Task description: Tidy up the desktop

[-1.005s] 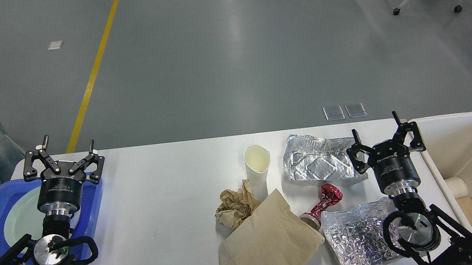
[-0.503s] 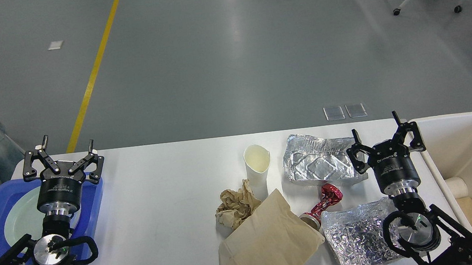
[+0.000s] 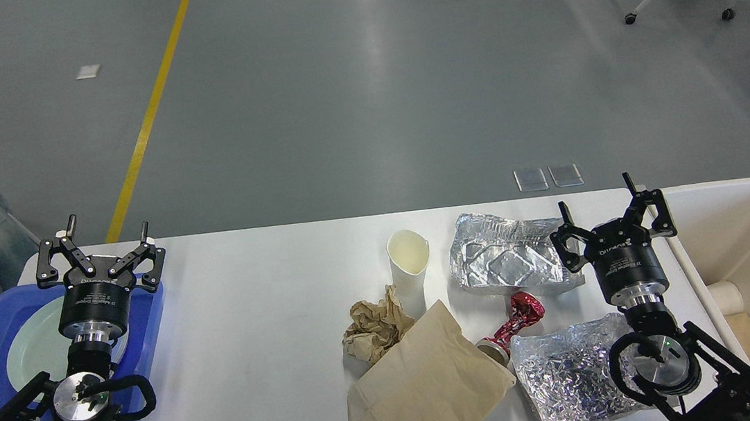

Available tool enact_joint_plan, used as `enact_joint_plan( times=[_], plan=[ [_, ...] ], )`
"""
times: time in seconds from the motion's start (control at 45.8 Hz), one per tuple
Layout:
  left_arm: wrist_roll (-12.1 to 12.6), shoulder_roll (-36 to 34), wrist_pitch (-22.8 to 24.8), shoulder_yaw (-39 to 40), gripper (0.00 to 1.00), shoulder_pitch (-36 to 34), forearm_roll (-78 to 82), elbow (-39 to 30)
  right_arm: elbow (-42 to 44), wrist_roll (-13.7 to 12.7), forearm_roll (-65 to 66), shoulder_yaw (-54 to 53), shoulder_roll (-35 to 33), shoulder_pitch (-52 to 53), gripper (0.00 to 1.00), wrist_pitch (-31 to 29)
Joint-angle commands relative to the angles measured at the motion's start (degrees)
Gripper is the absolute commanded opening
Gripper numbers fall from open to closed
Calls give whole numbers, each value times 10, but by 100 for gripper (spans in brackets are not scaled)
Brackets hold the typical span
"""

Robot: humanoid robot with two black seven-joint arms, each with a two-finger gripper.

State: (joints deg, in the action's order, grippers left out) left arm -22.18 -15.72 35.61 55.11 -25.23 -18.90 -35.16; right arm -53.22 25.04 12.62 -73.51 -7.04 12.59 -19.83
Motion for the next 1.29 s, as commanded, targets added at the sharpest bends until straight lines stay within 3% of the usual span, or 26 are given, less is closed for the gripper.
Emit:
enact_joint_plan(
  times=[0.0, 1.267],
  plan=[
    [-1, 0, 1, 0, 96, 0, 0, 0, -1, -2, 0, -9, -22, 14, 100, -17],
    [0, 1, 1, 0, 96, 0, 0, 0, 12, -8, -15, -6, -32, 41, 100, -14]
  ],
)
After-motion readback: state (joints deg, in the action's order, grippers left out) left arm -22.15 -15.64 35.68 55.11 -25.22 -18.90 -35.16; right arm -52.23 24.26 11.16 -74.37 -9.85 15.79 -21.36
